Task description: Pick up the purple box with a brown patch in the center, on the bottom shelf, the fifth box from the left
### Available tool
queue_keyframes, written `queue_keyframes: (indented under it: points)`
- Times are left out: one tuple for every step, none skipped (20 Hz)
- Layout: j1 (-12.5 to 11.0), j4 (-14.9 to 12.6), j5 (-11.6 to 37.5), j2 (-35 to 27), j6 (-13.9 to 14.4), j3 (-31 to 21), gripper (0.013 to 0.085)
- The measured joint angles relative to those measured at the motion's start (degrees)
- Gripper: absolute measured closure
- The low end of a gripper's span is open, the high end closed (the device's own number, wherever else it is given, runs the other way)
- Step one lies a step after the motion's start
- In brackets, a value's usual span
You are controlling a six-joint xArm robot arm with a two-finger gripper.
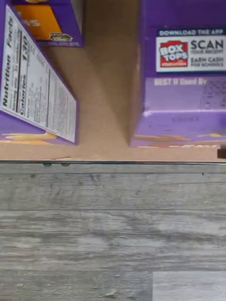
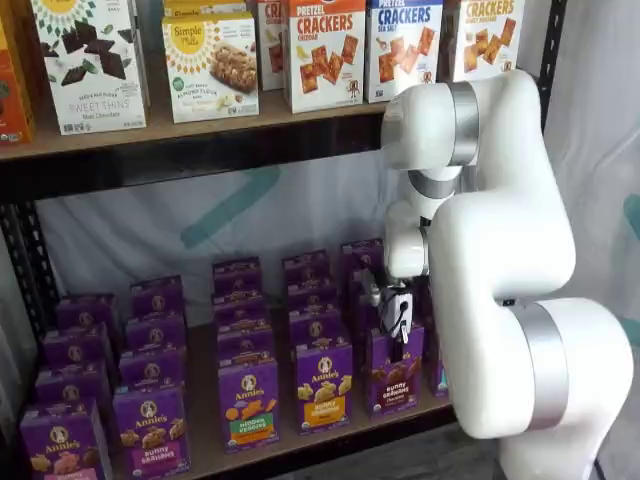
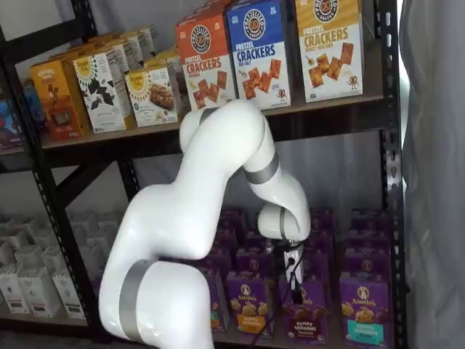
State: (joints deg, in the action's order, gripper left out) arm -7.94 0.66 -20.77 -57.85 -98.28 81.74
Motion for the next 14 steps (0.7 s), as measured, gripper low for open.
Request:
queue_keyframes:
  points:
    - [0.0,0.0,-0.1,0.1,0.0,-0.1,0.0410]
    - [0.0,-0.1,-0.1,0.1,0.1,-0.1,0.0410]
    - [0.0,0.0,-0.2,0.2,0.0,-0.2,0.0450]
    - [0.1,0.1,-0.2,0.3,-0.1,-0.2,0.0450]
    - [0.1,0.2,-0.2,0.3,-0.1,-0.3,0.0490]
    - [0.1,0.2,-0.1,0.4,-0.1,-0.4,0.0490]
    - [0.1,0.2,-0.1,0.4,0.0,-0.5,0.0490]
    - [0.1,0.1,0.0,0.5,0.0,-0.6,0.0490]
    - [0.2,0.2,0.0,0.5,0.0,-0.6,0.0490]
    - [0.2,0.2,0.0,0.6,0.0,-0.7,0.0490]
    - [0.2,0.2,0.1,0.7,0.0,-0.8,0.0490]
    - [0.2,0.2,0.1,0.7,0.0,-1.0,0.0490]
    - [0.2,0.1,0.2,0.8,0.1,-1.1,0.0490]
    - [0.2,-0.1,0.2,0.9,0.2,-1.3,0.0490]
